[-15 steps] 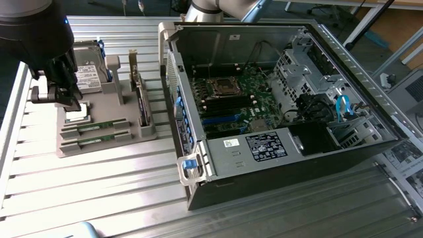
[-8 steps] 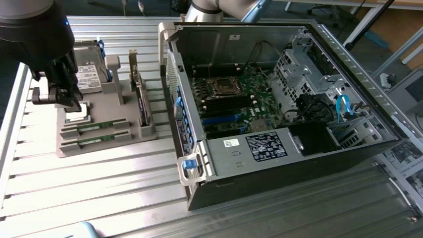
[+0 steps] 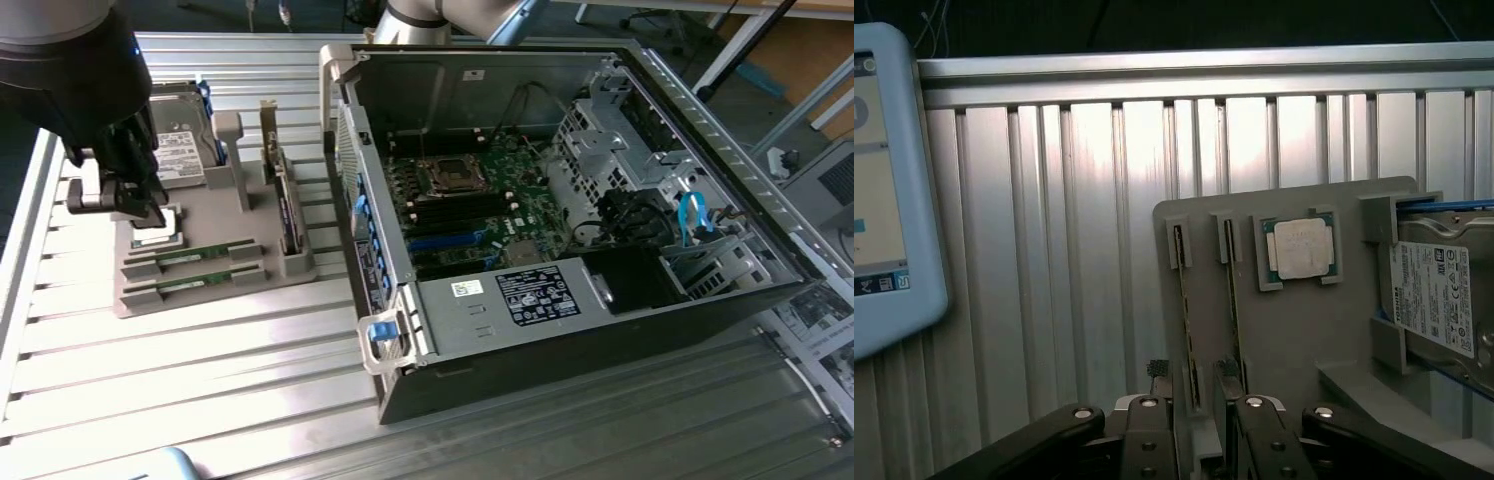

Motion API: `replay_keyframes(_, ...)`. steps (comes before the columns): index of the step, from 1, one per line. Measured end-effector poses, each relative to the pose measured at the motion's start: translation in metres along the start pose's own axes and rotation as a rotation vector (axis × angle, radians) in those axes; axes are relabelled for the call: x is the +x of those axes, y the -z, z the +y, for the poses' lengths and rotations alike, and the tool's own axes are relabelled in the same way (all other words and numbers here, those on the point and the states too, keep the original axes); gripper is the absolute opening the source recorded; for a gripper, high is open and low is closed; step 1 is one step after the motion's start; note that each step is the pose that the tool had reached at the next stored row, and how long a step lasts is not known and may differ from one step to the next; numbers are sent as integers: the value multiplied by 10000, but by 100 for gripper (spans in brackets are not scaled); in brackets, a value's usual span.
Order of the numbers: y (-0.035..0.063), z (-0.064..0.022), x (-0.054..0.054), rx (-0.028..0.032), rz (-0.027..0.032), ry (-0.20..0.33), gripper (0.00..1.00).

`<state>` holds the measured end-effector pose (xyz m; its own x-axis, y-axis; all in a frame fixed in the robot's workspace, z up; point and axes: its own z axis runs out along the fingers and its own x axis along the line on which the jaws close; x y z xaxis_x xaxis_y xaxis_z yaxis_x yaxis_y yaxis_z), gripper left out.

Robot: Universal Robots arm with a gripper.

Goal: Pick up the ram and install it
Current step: 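Pick up the ram and move it above insertion slot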

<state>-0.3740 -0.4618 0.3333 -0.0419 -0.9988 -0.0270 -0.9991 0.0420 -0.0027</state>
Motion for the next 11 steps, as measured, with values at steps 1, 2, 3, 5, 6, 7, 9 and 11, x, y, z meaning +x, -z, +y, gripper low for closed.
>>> replay_keyframes(1,-4,0,0,0,0,2,30)
replay_keyframes(2,-10,0,0,0,0,6,30)
replay_keyframes(3,-13,0,0,0,0,8,30)
replay_keyframes(5,-20,0,0,0,0,13,30)
replay_keyframes(6,-23,0,1,-1,0,15,30)
replay_keyframes(7,-26,0,1,-1,1,17,30)
replay_keyframes(9,-31,0,1,-1,0,21,30)
replay_keyframes(11,-36,0,1,-1,0,23,30)
